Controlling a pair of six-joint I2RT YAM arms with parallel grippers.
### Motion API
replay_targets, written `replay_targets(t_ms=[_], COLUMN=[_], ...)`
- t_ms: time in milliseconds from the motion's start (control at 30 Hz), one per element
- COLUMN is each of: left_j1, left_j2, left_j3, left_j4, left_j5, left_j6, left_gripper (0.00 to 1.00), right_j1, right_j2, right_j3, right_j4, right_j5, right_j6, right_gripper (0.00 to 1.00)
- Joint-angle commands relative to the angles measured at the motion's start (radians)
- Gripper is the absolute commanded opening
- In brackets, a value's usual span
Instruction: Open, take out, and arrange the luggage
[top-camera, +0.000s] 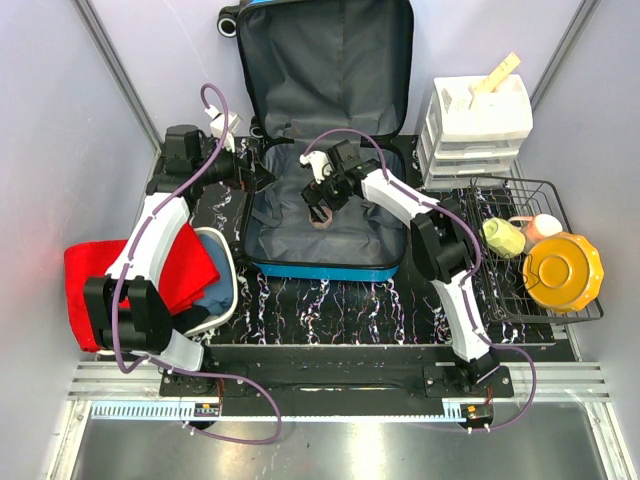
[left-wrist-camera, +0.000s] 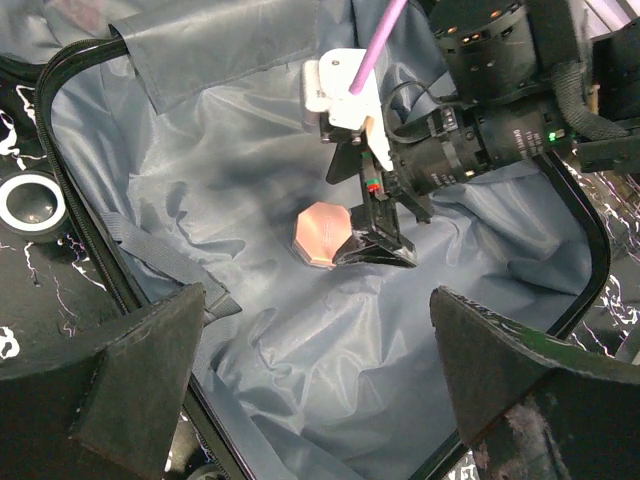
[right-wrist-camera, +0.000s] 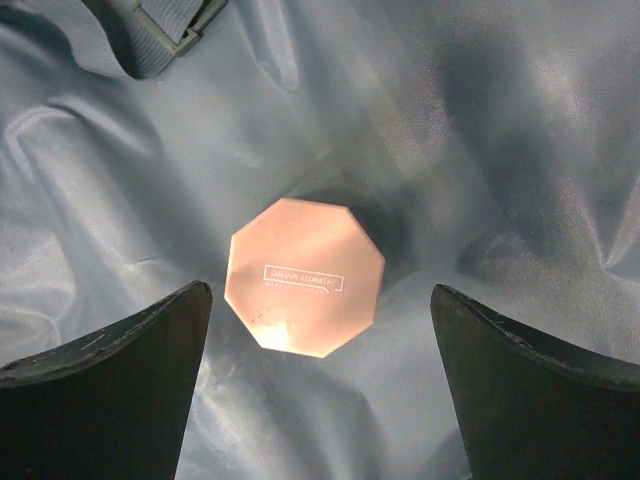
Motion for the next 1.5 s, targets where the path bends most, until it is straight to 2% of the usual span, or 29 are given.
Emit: replay_targets(t_ms=[0,200,500,600,633,700,733,800,833,1033,1167,1333,1467], left_j1=[0.009,0.013,0.018,0.019,0.019,0.021,0.021,0.021,0.021,0.021,0.019,0.019,0.015], left_j2=[-0.048,-0.054,-0.063,-0.065,-0.065,-0.063,-0.062,-0.057,-0.052,-0.037,-0.028,-0.008,0.015], left_j3=[-0.011,-0.025,-0.034,-0.033,-0.034,-0.031,-0.030,-0.024,-0.022,-0.010,-0.008,-0.008,0.008], left_j4=[0.045,0.061,0.062,0.068,0.073,0.074,0.074,0.074,0.074,0.088,0.107,0.134,0.156], left_j5=[0.016,0.020,0.023,0.026,0.027,0.030,0.031,0.034,0.036,0.056,0.076,0.105,0.122], left_j6=[-0.012,-0.012,0.003,0.006,0.005,0.005,0.006,0.005,0.006,0.006,-0.003,-0.023,-0.053], left_gripper=[0.99,0.99,0.99,0.99,0.99,0.99,0.99,0.99,0.99,0.99,0.99,0.99,0.99], right_j1=[0.010,0.032,0.046,0.044,0.044,0.044,0.044,0.044,0.044,0.023,-0.046,-0.252,-0.390], right_j2=[0.030,0.060,0.106,0.100,0.097,0.082,0.073,0.044,0.031,-0.071,-0.134,-0.210,-0.236], right_j3=[0.059,0.080,0.123,0.129,0.131,0.125,0.122,0.111,0.105,0.147,0.249,0.431,0.594], right_j4=[-0.007,-0.029,-0.029,-0.029,-0.030,-0.029,-0.029,-0.032,-0.032,-0.099,-0.202,-0.293,-0.351], right_j5=[0.020,0.020,0.179,0.233,0.259,0.284,0.285,0.281,0.278,0.213,0.178,0.055,0.054], right_j6=[0.028,0.067,0.090,0.073,0.059,0.049,0.035,0.018,0.009,0.007,0.022,0.064,0.076], right_gripper=[1.00,1.00,0.98,0.91,0.82,0.73,0.62,0.57,0.51,0.45,0.43,0.42,0.40])
